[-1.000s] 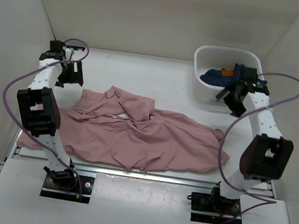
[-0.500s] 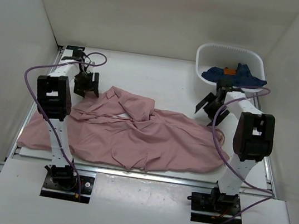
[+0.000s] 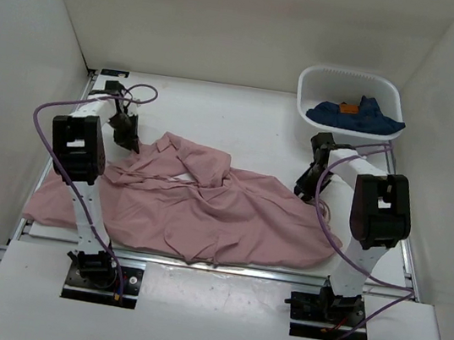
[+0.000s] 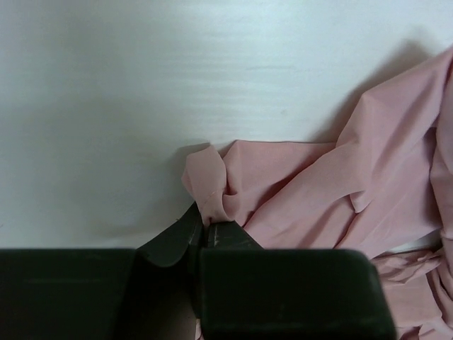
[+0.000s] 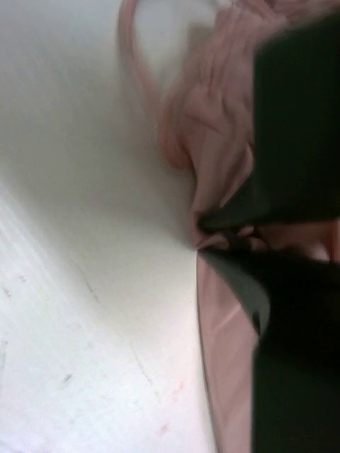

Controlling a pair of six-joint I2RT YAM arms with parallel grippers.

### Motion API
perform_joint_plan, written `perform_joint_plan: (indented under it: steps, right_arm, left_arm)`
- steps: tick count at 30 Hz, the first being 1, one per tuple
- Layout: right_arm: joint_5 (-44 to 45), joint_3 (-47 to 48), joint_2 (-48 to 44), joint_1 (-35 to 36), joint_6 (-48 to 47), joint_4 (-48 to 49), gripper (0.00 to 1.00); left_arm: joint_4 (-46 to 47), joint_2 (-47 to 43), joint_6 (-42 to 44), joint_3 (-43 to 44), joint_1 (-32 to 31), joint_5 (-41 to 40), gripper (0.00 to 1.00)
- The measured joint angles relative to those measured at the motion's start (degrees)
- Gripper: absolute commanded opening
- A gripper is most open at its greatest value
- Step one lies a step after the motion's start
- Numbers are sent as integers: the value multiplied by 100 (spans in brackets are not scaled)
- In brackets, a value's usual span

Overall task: Fold and stack the trousers
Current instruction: Flatten the trousers out

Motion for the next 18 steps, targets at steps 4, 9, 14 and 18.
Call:
perform_joint_plan:
  steps: [4, 9, 14, 18]
  right_arm:
    - [-101, 0, 17, 61, 44, 55, 0]
    - [223, 201, -46, 22, -70, -26, 0]
    - [1141, 1180, -535, -197, -393, -179, 0]
    - [1781, 1272, -1659, -289, -544, -76, 0]
  left_arm:
    - [-103, -116, 0, -59, 184, -129, 14]
    - [-195, -350, 0, 345, 514, -470, 14]
    - [-35, -892, 2, 1143, 710, -955, 14]
    - [157, -1779, 2, 1239, 730, -1231, 14]
